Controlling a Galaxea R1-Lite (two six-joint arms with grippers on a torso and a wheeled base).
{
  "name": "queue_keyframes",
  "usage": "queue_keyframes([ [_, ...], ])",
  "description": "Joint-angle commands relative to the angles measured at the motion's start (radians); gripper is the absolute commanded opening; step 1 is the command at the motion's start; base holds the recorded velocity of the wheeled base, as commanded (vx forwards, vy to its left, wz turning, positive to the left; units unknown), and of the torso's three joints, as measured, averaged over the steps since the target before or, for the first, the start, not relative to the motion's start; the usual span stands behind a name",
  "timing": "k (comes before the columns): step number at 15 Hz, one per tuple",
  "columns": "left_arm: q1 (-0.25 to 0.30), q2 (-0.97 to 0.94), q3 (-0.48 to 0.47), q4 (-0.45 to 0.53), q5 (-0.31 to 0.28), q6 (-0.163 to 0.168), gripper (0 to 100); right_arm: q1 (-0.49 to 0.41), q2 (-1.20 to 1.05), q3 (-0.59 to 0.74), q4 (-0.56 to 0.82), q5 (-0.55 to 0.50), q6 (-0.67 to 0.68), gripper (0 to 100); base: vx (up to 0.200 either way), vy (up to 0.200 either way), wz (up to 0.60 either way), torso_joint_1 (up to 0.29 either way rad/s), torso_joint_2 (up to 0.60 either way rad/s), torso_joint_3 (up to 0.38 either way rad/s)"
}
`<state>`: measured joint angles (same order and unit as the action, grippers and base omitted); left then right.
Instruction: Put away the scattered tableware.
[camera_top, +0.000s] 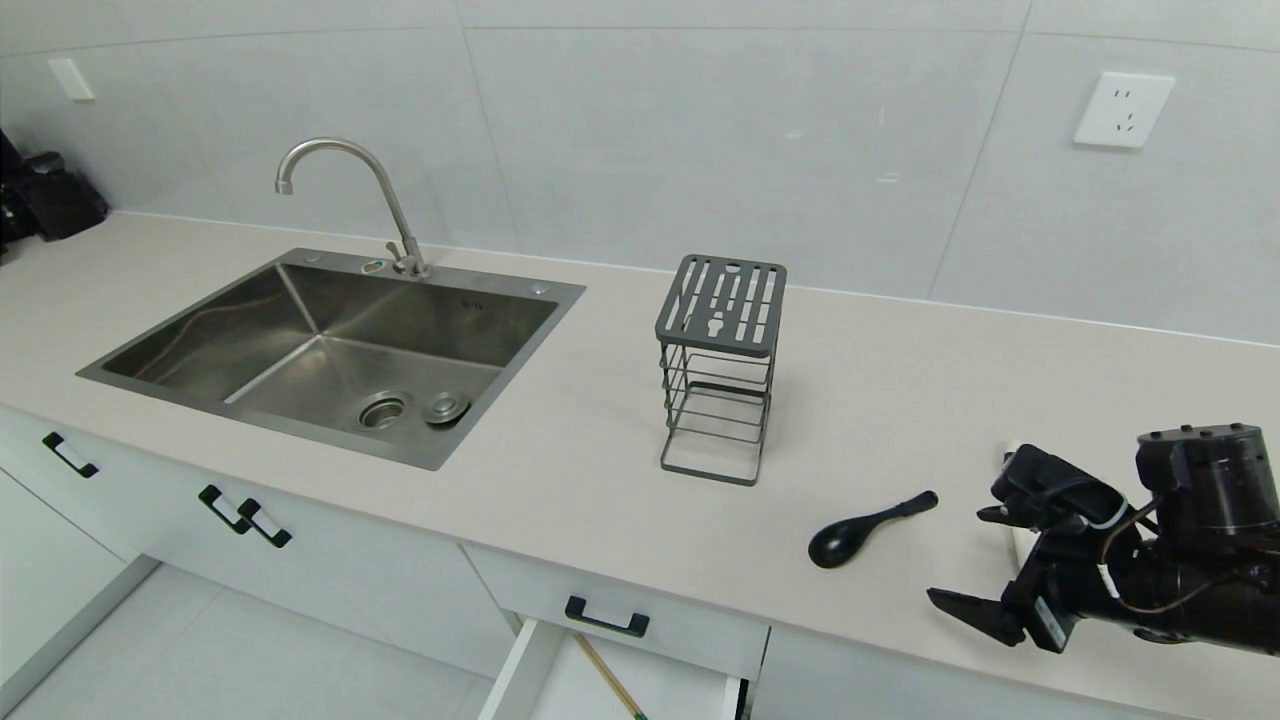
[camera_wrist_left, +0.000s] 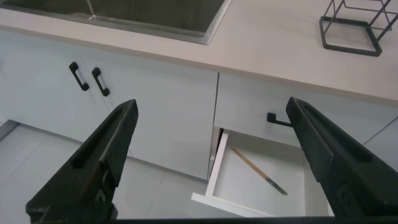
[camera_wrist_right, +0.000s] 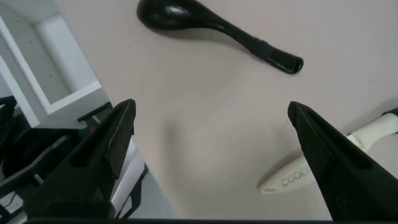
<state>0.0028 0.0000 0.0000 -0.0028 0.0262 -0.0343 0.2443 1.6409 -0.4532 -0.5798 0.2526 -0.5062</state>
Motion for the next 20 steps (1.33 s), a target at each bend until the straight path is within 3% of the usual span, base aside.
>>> queue_keyframes([
  [1,0.000,0.000,0.000,0.000,0.000,0.001,100,0.007,0.094,-0.062,-0.002,-0.001,-0.008,100,0.000,0.000,0.00,0.000,0.00,0.000],
  [12,0.000,0.000,0.000,0.000,0.000,0.001,100,0.020,0.317,-0.272,-0.005,0.017,-0.061,100,0.000,0.000,0.00,0.000,0.00,0.000],
  [20,0.000,0.000,0.000,0.000,0.000,0.001,100,0.017,0.382,-0.315,-0.009,0.070,-0.060,100,0.000,0.000,0.00,0.000,0.00,0.000],
])
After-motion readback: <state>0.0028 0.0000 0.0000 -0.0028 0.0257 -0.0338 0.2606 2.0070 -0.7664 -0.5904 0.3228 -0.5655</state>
